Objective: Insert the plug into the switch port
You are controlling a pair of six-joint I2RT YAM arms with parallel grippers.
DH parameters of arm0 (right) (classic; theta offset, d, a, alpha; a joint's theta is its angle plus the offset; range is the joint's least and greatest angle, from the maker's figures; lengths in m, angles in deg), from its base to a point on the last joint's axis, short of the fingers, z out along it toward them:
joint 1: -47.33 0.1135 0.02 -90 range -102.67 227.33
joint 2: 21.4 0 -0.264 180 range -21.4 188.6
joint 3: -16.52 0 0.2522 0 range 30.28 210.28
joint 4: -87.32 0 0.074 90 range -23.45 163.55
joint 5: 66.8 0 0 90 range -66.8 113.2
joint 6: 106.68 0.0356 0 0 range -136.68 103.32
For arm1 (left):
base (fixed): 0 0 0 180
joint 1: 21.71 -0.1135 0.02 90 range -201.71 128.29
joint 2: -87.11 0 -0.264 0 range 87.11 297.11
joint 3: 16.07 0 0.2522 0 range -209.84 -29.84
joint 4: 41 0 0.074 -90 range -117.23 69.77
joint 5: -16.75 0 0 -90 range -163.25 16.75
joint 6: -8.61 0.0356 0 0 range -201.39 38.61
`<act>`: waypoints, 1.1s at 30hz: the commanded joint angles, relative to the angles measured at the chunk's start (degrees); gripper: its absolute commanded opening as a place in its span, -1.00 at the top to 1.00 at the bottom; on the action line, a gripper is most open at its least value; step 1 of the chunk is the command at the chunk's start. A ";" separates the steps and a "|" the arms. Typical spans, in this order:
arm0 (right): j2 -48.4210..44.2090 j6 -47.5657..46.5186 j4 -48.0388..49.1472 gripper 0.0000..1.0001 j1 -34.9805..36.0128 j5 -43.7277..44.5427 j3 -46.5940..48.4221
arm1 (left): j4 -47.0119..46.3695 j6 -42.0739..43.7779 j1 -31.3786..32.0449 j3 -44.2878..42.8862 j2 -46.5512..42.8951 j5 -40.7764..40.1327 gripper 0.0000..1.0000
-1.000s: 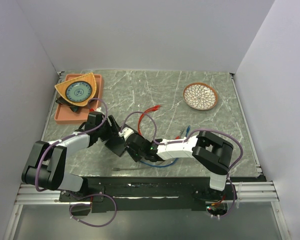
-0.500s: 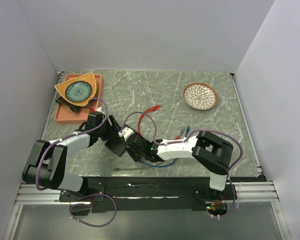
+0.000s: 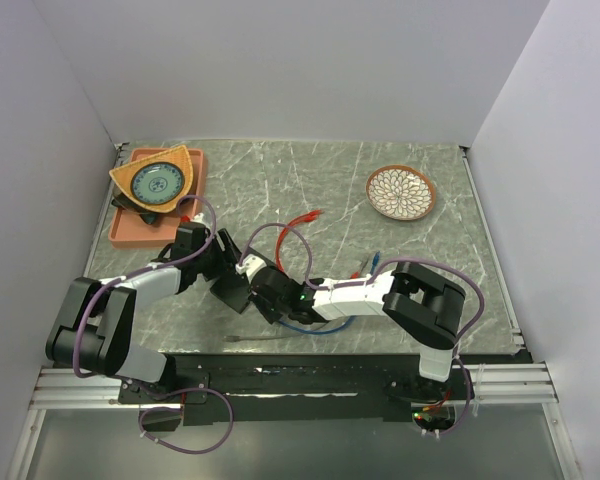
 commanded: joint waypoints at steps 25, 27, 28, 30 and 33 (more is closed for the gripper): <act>3.11 0.60 -2.25 1.00 1.06 1.65 8.49 | 2.66 -1.81 0.22 3.05 0.55 2.10 -0.44; 3.55 1.13 -2.33 1.00 1.06 1.74 8.75 | 2.75 -1.72 0.22 3.31 0.38 2.27 -0.43; 3.55 1.22 -2.33 1.00 1.06 1.65 8.84 | 2.75 -1.72 0.22 3.40 0.38 2.27 -0.42; 3.64 1.84 -1.98 1.00 0.98 1.74 8.58 | 2.66 -1.63 0.22 3.75 0.47 2.36 -0.41; 4.17 2.45 -1.45 1.00 0.89 1.56 8.75 | 2.14 -1.81 0.22 4.45 0.21 2.71 -0.40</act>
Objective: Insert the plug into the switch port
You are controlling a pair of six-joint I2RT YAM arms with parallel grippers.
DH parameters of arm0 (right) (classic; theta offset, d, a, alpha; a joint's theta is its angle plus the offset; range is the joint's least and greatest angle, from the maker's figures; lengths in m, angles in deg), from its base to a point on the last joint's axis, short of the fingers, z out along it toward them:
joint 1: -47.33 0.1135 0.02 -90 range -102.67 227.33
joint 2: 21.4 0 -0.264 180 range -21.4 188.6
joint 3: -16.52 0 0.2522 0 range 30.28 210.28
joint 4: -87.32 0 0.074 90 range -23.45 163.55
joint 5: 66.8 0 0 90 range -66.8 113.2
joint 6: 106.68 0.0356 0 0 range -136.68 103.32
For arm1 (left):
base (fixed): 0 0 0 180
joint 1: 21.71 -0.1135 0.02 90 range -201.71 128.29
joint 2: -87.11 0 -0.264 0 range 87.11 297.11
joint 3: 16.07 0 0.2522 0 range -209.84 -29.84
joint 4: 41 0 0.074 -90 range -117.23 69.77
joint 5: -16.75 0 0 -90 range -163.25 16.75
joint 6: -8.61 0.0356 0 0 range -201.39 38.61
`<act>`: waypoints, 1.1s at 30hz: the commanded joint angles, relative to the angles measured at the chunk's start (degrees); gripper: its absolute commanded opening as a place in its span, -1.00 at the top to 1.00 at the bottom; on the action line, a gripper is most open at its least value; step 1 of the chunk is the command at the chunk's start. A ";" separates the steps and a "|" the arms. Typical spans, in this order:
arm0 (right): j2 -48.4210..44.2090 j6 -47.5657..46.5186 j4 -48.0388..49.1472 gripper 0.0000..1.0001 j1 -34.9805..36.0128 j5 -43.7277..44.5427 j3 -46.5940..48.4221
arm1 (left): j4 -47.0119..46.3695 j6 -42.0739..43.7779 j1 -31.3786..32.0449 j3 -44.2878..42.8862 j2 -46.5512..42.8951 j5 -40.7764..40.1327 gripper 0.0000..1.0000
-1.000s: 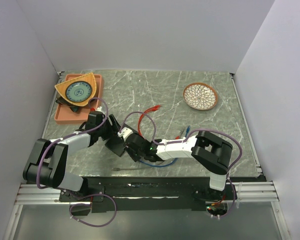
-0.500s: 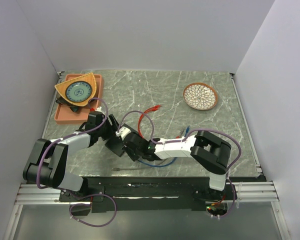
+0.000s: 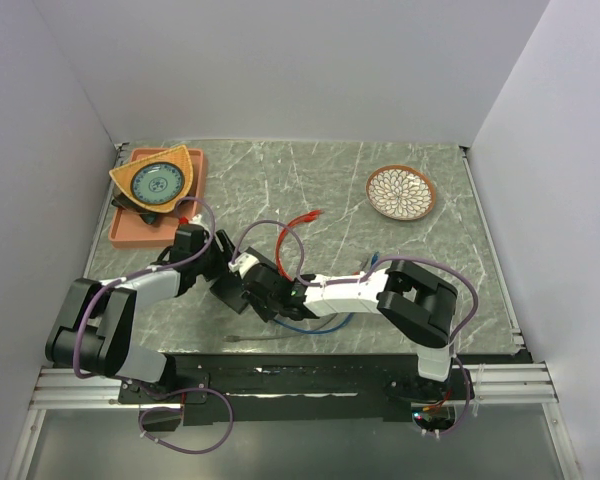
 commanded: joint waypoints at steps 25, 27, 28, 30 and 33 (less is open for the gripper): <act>1.59 4.63 5.11 1.00 -1.02 2.14 10.26 | 3.15 -3.41 0.48 6.90 -3.18 3.81 -0.26; 1.50 4.98 5.19 1.00 -1.20 1.87 10.52 | 3.06 -3.85 0.48 7.25 -3.62 3.37 -0.24; 1.41 5.33 5.37 1.00 -1.20 1.79 10.52 | 2.89 -4.03 0.48 7.34 -3.79 3.29 -0.23; 1.33 5.77 5.11 1.00 -1.46 1.35 10.96 | 2.80 -4.29 0.57 7.69 -4.06 3.11 -0.22; 0.97 6.30 5.46 1.00 -1.81 0.12 11.14 | 2.54 -4.82 0.57 8.22 -4.67 2.67 -0.18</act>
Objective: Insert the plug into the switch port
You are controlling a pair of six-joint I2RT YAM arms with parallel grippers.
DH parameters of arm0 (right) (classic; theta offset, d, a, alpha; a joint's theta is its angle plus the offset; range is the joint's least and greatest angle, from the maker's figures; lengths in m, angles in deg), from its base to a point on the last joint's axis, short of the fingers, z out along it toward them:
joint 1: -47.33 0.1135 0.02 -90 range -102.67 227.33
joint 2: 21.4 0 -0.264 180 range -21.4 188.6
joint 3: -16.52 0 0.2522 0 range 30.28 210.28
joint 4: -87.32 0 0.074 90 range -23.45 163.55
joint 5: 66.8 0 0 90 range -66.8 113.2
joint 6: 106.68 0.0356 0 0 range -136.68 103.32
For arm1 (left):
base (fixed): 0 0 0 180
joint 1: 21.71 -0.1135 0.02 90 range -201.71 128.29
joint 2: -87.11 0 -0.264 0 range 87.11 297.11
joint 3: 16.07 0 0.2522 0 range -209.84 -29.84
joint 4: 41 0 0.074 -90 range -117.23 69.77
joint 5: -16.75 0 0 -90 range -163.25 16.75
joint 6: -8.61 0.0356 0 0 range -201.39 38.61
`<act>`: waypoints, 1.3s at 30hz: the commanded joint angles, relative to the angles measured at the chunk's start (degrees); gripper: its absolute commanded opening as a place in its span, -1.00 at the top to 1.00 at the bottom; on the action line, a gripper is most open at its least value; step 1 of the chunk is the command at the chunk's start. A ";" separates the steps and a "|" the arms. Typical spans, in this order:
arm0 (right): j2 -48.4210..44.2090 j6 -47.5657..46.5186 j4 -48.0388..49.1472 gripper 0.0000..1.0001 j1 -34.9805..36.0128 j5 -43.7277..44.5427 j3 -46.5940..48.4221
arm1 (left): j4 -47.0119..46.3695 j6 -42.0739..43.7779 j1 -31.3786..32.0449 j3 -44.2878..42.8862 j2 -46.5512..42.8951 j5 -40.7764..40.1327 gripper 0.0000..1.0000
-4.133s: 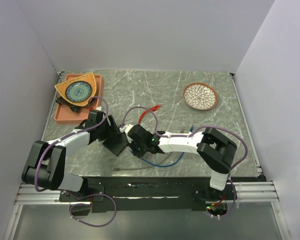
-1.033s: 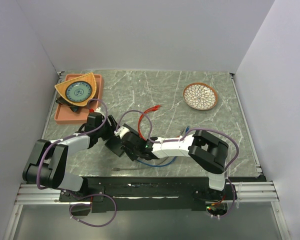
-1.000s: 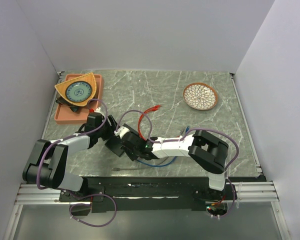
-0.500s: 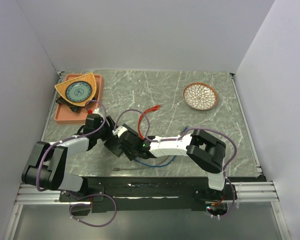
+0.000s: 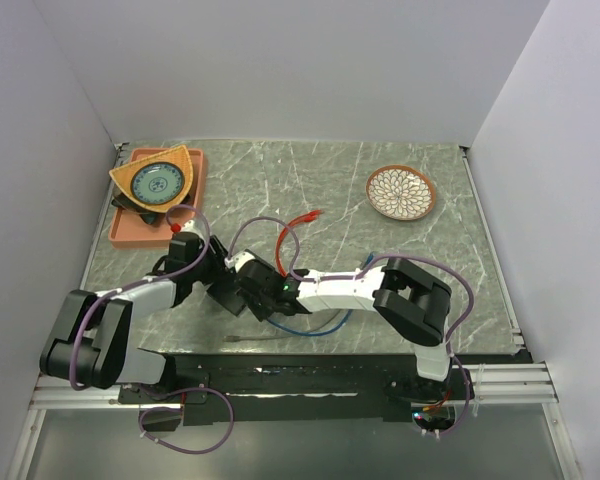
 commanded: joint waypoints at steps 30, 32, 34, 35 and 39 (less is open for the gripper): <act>2.83 4.28 13.57 1.00 -4.40 -1.54 11.87 | 5.83 -6.61 4.85 5.76 -2.92 5.67 0.03; 3.01 4.45 13.66 1.00 -4.41 -1.45 12.22 | 5.39 -6.87 5.29 6.11 -2.92 5.67 0.03; 3.36 4.54 14.01 1.00 -4.58 -1.28 12.57 | 4.95 -7.31 5.55 6.56 -3.00 5.84 0.04; 3.44 4.54 14.10 1.00 -4.58 -1.28 12.83 | 4.78 -7.40 5.82 6.64 -2.83 5.93 0.05; 4.59 4.72 14.89 1.00 -4.49 -1.10 13.80 | 3.99 -7.93 6.35 7.08 -2.30 6.02 0.05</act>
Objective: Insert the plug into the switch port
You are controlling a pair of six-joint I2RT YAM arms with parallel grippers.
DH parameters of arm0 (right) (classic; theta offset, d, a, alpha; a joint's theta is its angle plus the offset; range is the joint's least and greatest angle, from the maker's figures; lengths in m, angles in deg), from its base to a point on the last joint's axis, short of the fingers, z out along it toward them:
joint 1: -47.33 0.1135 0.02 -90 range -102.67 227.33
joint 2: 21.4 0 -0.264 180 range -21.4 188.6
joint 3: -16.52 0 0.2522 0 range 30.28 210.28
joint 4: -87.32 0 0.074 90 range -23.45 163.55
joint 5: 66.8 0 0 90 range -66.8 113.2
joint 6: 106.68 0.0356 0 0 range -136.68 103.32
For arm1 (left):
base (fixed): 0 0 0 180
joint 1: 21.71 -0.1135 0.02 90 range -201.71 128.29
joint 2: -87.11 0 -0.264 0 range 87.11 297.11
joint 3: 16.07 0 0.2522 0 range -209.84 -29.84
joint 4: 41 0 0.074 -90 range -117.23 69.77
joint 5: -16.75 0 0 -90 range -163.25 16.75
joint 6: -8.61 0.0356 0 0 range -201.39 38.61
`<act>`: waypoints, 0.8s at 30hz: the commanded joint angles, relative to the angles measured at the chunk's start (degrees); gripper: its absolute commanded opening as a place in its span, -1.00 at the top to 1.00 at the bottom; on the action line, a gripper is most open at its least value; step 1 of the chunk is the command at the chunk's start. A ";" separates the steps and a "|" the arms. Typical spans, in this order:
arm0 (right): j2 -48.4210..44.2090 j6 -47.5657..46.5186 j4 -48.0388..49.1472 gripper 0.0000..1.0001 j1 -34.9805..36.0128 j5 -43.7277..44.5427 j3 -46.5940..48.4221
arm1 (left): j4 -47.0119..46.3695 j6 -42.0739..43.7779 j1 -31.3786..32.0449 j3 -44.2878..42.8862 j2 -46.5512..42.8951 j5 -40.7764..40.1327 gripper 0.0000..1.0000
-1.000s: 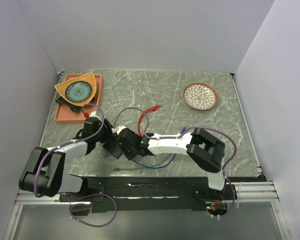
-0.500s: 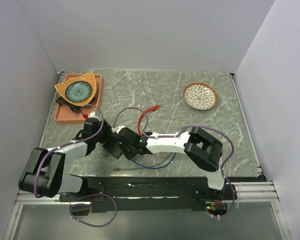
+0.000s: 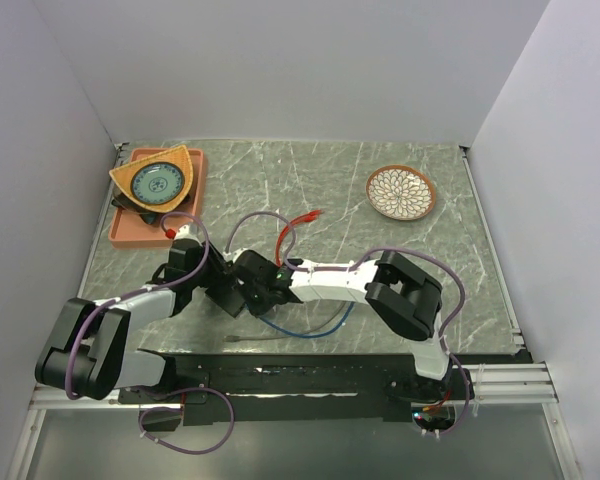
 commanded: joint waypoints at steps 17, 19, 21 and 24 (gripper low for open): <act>2.26 2.45 21.50 1.00 -3.41 4.40 7.34 | 8.82 -5.92 5.74 3.48 -0.67 10.17 -0.04; 1.29 2.45 20.53 1.00 -3.32 4.66 6.20 | 8.91 -5.92 5.74 3.30 -0.50 9.29 -0.09; -0.19 2.62 20.61 0.86 -3.41 5.54 4.71 | 9.00 -5.83 5.65 2.78 0.03 8.41 -0.13; -2.04 3.06 19.48 0.53 -3.76 6.25 2.07 | 9.88 -5.39 5.65 0.76 0.82 6.74 -0.26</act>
